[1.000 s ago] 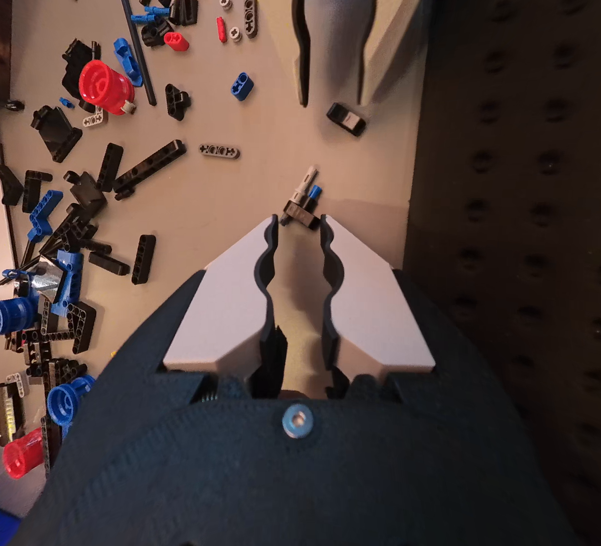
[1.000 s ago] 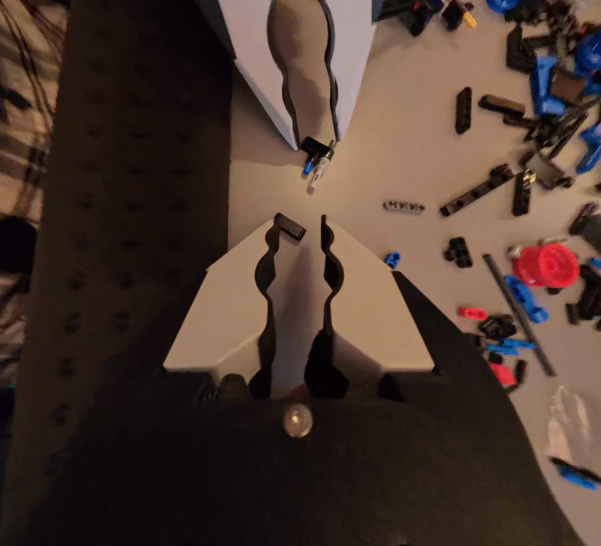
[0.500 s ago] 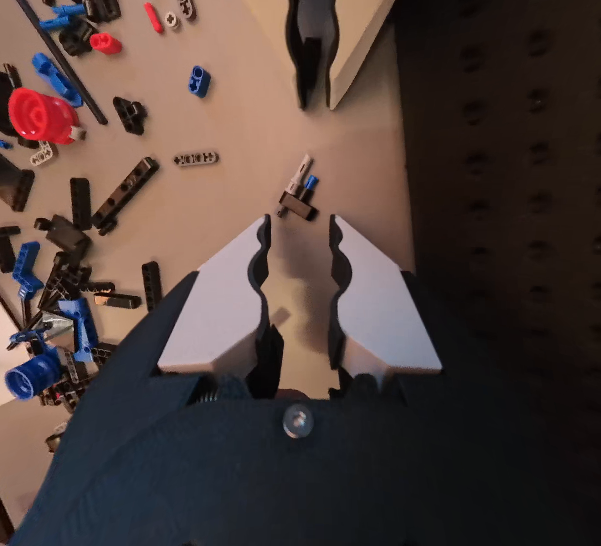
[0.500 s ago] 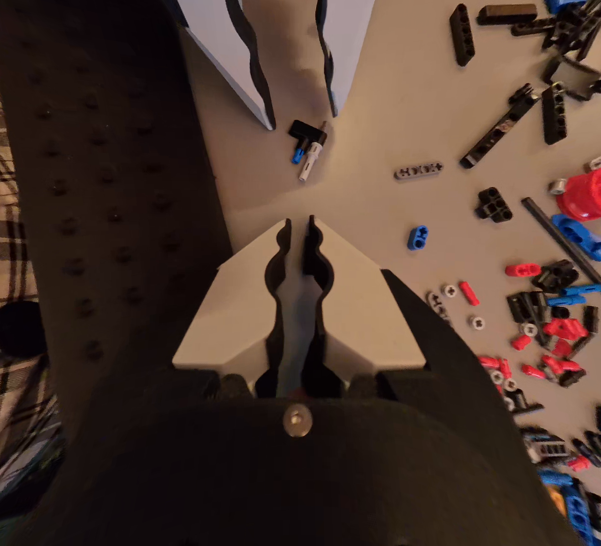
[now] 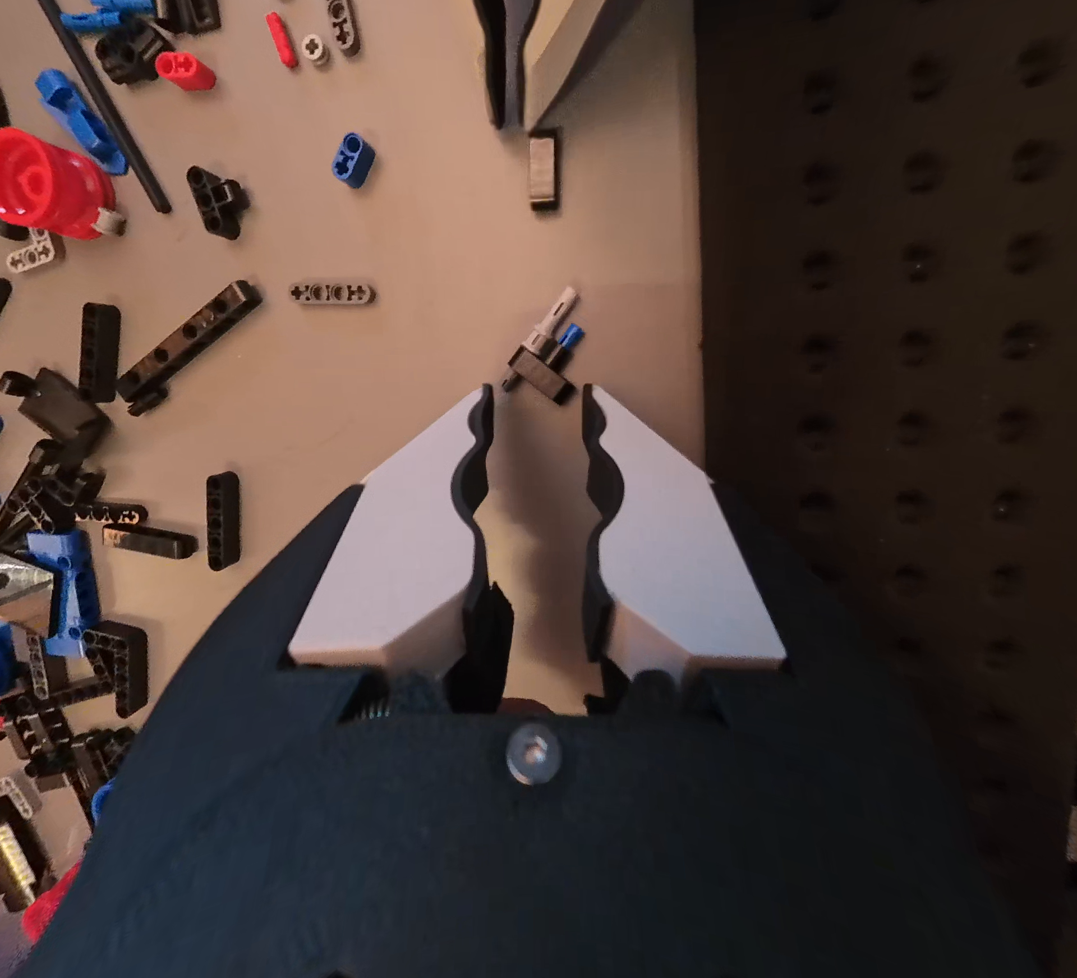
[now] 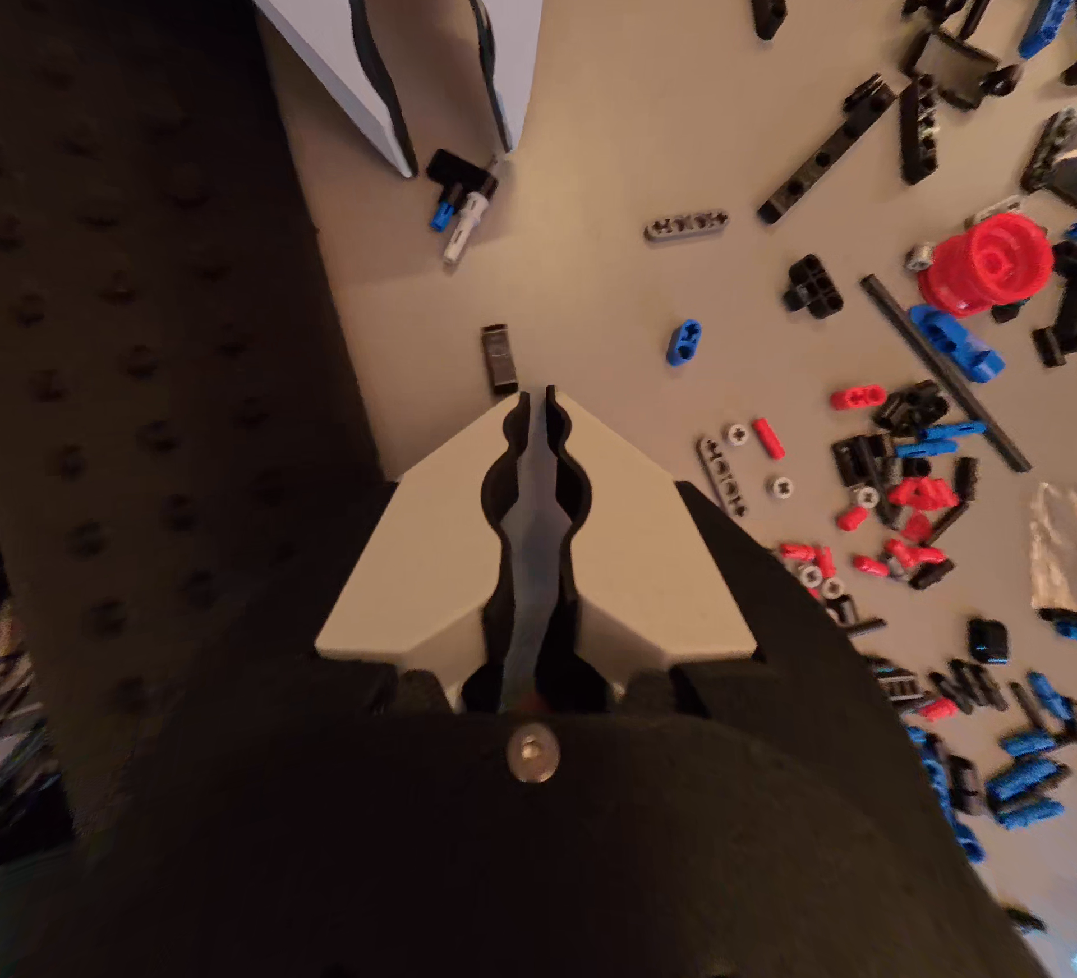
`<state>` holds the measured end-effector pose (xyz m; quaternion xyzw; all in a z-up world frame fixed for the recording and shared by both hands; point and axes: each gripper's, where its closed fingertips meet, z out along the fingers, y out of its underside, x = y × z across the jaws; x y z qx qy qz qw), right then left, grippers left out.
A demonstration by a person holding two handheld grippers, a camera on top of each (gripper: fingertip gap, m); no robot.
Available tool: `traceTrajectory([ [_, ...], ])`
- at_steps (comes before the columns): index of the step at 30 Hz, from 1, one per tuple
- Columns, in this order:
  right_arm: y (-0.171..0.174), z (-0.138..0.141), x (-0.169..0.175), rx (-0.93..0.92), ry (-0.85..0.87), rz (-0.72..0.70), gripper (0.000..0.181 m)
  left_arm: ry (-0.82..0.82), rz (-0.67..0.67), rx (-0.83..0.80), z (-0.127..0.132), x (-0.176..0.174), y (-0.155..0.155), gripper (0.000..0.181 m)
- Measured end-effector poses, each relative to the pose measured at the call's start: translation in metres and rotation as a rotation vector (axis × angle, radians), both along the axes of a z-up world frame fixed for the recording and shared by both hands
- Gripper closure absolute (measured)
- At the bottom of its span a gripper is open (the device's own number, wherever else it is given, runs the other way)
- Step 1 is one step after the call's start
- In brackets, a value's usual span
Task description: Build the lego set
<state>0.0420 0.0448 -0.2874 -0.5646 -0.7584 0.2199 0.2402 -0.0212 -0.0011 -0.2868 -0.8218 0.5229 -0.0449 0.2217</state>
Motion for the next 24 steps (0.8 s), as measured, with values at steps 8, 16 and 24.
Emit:
traceTrajectory([
  [8, 0.002, 0.011, -0.004, -0.054, 0.019, -0.051, 0.17, 0.025, -0.021, 0.034, 0.003, -0.009, 0.0, 0.147],
  [16, 0.0, 0.003, -0.005, -0.057, 0.003, -0.077, 0.173, 0.033, -0.048, 0.042, 0.004, -0.007, 0.009, 0.146],
  [24, 0.0, 0.01, -0.021, -0.064, 0.038, 0.006, 0.163, 0.023, -0.065, 0.047, 0.004, -0.009, 0.006, 0.139],
])
